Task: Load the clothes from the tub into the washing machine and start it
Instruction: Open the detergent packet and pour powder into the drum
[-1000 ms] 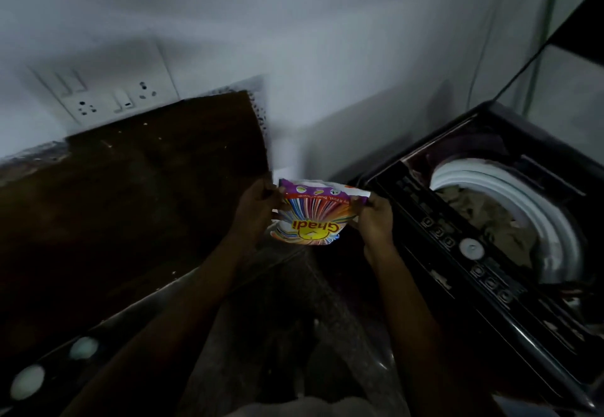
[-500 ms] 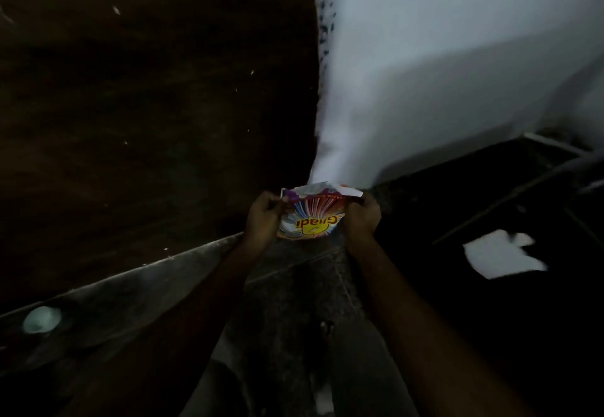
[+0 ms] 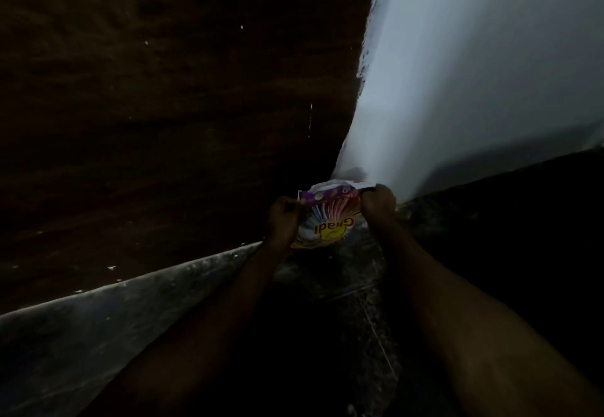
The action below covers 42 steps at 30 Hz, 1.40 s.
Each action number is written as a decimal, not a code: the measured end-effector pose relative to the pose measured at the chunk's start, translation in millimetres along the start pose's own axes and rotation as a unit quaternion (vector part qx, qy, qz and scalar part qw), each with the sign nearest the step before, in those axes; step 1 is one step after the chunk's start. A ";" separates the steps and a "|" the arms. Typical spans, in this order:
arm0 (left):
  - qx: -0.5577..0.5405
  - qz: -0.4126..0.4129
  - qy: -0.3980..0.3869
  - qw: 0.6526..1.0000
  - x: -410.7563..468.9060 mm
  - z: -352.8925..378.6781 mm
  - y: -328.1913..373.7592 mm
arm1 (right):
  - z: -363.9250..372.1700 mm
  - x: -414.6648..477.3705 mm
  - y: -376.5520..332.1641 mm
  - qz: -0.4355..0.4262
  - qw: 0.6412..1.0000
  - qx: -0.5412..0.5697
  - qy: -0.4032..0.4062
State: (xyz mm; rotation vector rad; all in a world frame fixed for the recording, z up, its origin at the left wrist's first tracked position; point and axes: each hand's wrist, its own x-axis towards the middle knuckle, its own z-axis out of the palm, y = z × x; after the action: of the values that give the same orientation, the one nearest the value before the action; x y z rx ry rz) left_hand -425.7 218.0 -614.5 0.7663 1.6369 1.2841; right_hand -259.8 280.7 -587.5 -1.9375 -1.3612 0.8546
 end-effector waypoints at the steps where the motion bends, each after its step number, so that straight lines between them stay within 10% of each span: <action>1: -0.003 -0.005 -0.002 1.000 6.0 1.2 -7.0 | 6.0 8.4 3.1 0.012 0.999 -0.017 -0.032; 13: -0.016 -0.038 -0.015 0.999 34.7 9.0 -41.2 | 32.9 44.4 25.9 0.050 0.997 -0.017 -0.057; 24: -0.047 0.033 0.151 0.987 17.9 29.0 -35.6 | 23.1 6.1 19.1 -0.018 0.997 0.069 -0.037; 31: 0.152 0.006 -0.028 0.988 -35.0 32.0 44.5 | -26.3 -56.8 -31.2 -0.009 0.999 -0.037 -0.034; 42: 0.240 0.059 -0.098 0.964 -188.0 -16.8 270.8 | -210.2 -197.9 -188.3 0.035 0.999 -0.035 -0.019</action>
State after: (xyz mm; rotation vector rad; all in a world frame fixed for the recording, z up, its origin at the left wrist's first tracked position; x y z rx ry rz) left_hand -378.2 120.7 -302.7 1.2585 1.7774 0.8558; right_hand -250.2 120.7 -282.4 -2.0424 -1.3702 0.8910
